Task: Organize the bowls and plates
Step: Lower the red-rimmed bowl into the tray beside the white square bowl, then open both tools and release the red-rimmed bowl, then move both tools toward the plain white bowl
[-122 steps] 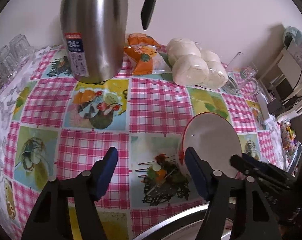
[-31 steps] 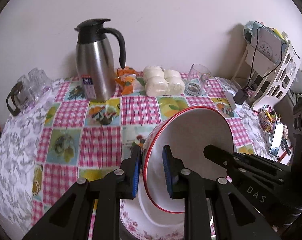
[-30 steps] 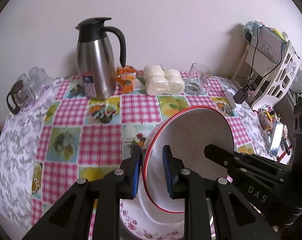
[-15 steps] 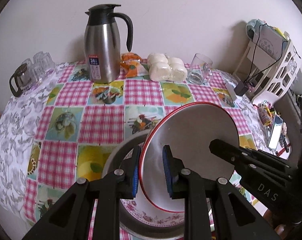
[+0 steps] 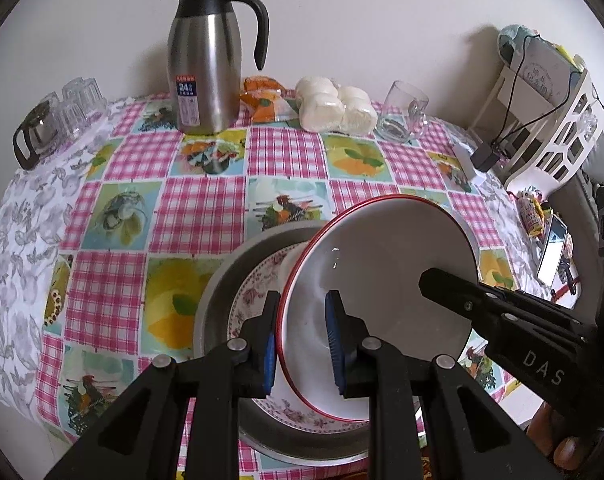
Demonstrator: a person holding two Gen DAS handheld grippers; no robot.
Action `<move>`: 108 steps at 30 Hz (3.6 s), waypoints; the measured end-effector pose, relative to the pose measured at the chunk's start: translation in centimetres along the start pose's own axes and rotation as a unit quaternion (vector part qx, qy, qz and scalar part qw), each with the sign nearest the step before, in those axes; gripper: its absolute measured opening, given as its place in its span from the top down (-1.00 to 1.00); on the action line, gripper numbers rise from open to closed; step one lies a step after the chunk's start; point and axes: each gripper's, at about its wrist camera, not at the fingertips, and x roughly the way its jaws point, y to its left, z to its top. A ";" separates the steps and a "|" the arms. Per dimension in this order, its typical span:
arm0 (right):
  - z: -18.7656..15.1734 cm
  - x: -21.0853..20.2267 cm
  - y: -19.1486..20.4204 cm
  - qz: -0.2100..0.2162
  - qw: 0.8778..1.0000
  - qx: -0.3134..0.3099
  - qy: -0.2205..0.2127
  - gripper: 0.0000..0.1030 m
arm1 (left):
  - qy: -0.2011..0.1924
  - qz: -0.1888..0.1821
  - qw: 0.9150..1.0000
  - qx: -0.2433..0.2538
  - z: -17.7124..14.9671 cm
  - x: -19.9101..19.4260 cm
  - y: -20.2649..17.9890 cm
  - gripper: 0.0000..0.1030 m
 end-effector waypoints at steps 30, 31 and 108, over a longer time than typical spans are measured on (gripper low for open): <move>0.5 2.0 -2.7 0.000 0.998 0.050 0.026 0.71 | 0.034 -0.002 0.999 -0.030 -0.1 2.6 1.1 0.54; 0.4 2.2 -2.7 -0.001 0.998 0.051 0.029 0.71 | 0.034 -0.004 0.999 -0.029 -0.1 2.5 1.0 0.54; 1.7 -1.3 -6.3 -0.114 0.991 0.028 -0.072 -1.00 | -0.146 0.099 0.975 -0.138 1.4 -3.3 4.6 -1.00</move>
